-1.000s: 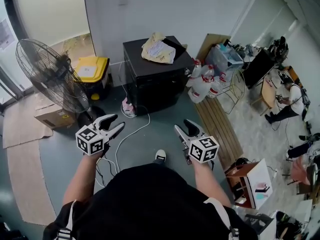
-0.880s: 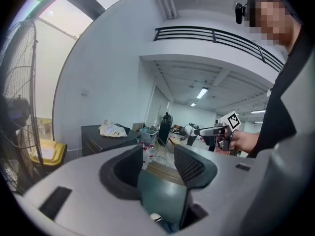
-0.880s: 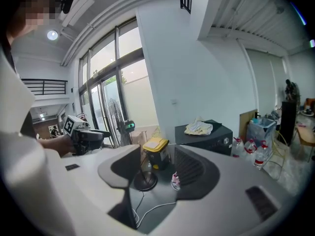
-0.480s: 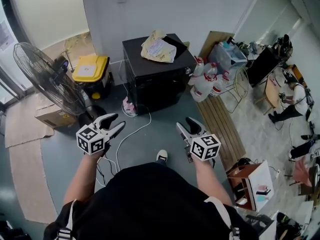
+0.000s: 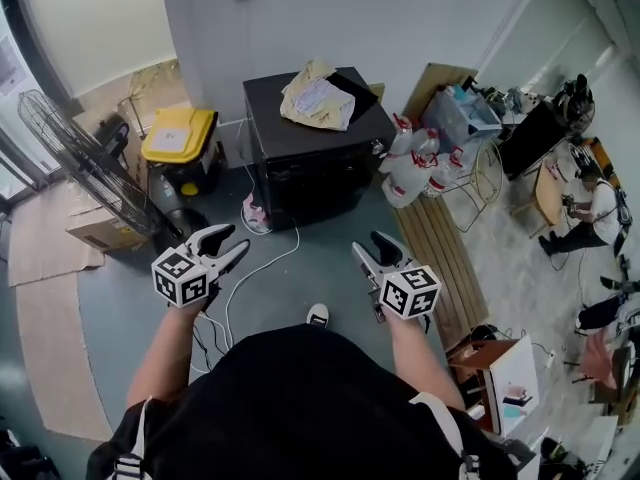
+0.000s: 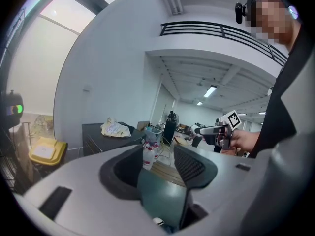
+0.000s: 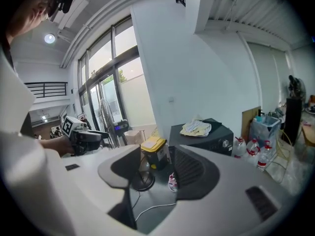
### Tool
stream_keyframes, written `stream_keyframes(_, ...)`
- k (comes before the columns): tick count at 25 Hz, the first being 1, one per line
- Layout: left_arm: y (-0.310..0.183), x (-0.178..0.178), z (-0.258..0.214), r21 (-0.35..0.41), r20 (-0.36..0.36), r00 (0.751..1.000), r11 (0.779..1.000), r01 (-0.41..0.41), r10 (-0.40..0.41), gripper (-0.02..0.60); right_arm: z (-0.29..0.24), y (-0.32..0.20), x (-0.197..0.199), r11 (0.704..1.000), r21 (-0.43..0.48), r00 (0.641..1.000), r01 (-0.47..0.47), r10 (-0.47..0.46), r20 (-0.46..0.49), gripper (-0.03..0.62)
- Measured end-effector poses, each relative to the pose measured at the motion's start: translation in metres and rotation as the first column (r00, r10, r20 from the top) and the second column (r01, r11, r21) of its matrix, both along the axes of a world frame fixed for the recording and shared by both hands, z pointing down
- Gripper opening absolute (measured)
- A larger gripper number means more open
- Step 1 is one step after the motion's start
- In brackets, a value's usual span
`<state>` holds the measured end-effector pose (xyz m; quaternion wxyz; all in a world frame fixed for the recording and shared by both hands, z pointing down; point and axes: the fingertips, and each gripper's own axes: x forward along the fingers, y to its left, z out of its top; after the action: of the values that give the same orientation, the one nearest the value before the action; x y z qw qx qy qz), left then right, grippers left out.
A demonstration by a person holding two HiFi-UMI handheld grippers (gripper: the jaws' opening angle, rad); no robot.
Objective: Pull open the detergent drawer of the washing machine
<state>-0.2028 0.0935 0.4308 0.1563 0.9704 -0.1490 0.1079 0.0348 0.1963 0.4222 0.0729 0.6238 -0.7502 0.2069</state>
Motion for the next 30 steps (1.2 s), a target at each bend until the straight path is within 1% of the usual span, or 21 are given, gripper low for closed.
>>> stream_keyframes(5,-0.018,0.019,0.004,-0.009,0.006,1.000,1.000,0.020,-0.020,0.206,0.004,-0.021,0.022,1.000,-0.011,1.000,0.022,-0.022,0.002,0.219)
stream_keyframes(13,-0.040,0.045,0.007,-0.004,0.013,0.999,0.999,0.035,-0.035,0.206,0.004,-0.058,0.041,0.998,-0.007,0.998,0.066,-0.066,0.007,0.219)
stream_keyframes(30,-0.075,0.095,-0.001,0.022,0.020,0.995,0.995,0.095,-0.096,0.205,0.006,-0.099,0.100,0.994,0.001,0.993,0.111,-0.111,0.029,0.219)
